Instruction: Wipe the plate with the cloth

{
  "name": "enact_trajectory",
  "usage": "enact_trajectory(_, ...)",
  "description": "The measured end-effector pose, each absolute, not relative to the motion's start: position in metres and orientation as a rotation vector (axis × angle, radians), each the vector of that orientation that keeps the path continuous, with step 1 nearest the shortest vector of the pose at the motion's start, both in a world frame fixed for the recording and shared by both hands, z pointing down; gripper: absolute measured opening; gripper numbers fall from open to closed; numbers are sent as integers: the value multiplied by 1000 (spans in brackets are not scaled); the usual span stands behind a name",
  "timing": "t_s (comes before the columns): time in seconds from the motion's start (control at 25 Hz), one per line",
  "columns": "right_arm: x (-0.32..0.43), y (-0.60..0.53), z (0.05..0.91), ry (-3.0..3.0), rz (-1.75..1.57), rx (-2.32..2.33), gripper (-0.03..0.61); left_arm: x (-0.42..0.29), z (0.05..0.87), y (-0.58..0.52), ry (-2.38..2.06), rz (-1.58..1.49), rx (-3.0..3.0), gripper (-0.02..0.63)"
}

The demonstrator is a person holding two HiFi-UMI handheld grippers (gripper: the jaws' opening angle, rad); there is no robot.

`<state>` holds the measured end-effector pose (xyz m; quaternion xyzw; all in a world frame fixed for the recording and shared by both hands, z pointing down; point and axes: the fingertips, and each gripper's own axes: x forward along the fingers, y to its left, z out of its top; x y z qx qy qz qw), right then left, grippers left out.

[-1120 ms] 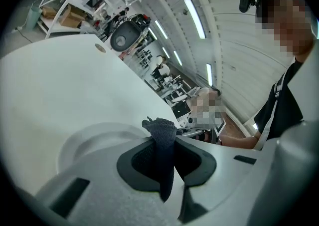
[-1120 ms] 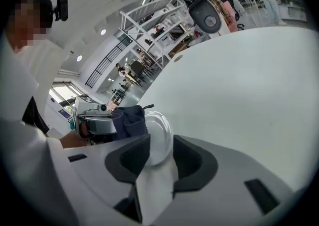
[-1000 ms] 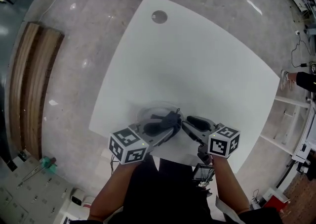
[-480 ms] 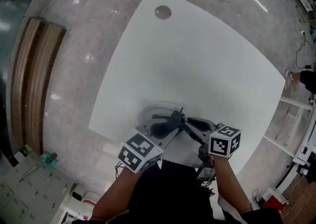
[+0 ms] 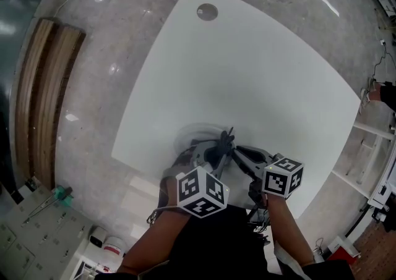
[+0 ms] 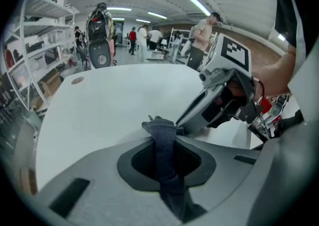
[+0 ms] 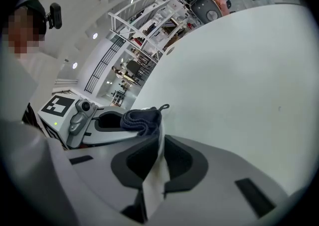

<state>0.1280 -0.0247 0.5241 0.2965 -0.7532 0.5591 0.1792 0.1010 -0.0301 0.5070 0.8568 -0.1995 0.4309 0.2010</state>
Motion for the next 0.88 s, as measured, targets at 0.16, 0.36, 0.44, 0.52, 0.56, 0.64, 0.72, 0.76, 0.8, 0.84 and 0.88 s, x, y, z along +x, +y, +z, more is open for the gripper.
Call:
enact_trajectory(0.16,129,-24,523,-2136,1581,857,31,92,510,-33,-590,1240,2416,51)
enact_trajectory(0.36,129,-23,523,-2131,1585,865,29,75,510,-35,-628,1237,2396,51)
enact_trajectory(0.44,130,-23,523,-2130,1583,872,29,64,510,-38,-648,1246,2388,51)
enact_trajectory(0.52,130,-24,522,-2132,1576,883,29,56,510,-40,-665,1248,2384,51)
enact_trajectory(0.56,130,-25,523,-2133,1573,890,29,53,510,-40,-672,1252,2382,51)
enact_trajectory(0.64,130,-25,523,-2133,1571,901,29,46,510,-41,-689,1264,2376,51)
enact_trajectory(0.72,130,-25,524,-2133,1570,904,29,38,511,-42,-708,1272,2369,51)
enact_trajectory(0.76,129,-25,523,-2133,1569,904,29,34,510,-42,-718,1275,2365,51)
enact_trajectory(0.8,129,-25,523,-2133,1567,905,29,30,510,-42,-725,1278,2362,51)
enact_trajectory(0.84,129,-25,523,-2132,1564,906,29,27,510,-42,-732,1282,2361,51)
enact_trajectory(0.88,129,-25,523,-2133,1562,909,29,24,510,-42,-737,1287,2359,51)
